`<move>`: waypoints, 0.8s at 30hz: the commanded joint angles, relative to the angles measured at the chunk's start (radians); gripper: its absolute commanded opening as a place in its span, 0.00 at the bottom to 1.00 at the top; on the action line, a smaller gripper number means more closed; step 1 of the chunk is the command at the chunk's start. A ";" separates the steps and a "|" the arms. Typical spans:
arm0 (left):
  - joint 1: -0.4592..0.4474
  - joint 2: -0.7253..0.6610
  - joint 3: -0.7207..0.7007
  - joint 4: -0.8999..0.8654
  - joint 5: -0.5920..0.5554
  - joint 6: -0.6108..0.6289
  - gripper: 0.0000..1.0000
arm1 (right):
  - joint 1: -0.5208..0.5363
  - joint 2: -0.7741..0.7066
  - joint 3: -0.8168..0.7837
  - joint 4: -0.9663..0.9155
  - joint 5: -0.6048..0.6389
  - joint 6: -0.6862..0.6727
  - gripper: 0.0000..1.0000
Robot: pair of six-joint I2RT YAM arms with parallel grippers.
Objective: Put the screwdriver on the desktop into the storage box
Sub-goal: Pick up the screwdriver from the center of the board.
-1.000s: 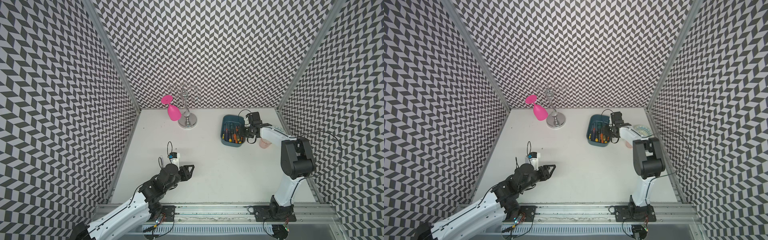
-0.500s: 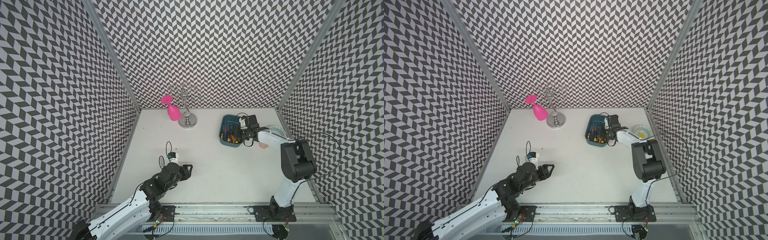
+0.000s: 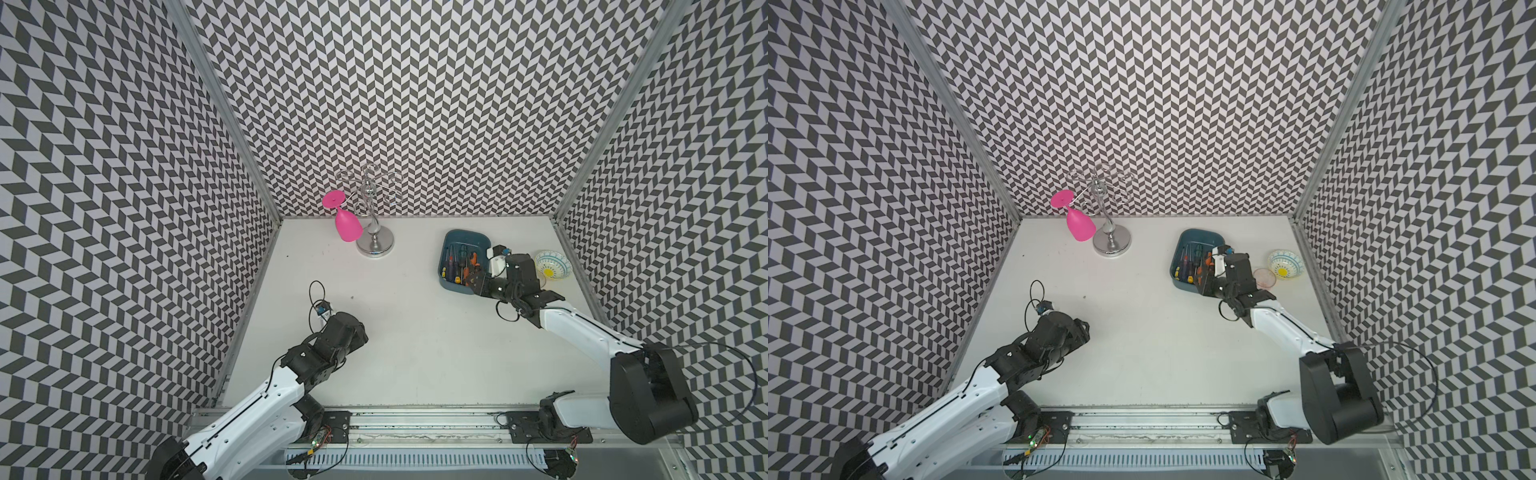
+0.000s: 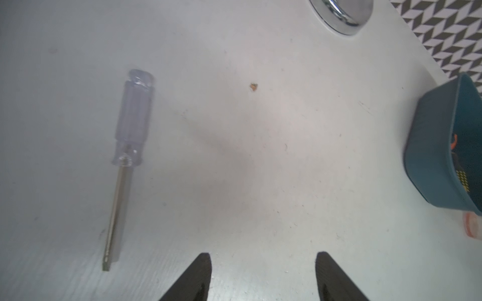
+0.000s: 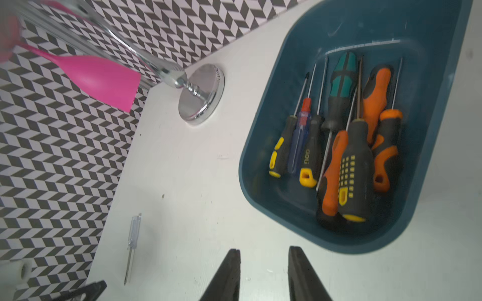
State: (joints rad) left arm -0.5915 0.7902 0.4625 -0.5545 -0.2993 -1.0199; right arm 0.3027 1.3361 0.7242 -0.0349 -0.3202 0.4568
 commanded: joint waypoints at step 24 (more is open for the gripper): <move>0.360 0.483 0.156 0.020 -0.040 0.098 0.54 | 0.027 -0.137 -0.157 0.131 -0.070 0.003 0.35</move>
State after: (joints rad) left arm -0.2390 1.2438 0.5934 -0.5793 -0.3286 -0.9569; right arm 0.3244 1.1957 0.5800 0.0319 -0.3763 0.4553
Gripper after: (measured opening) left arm 0.551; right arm 0.348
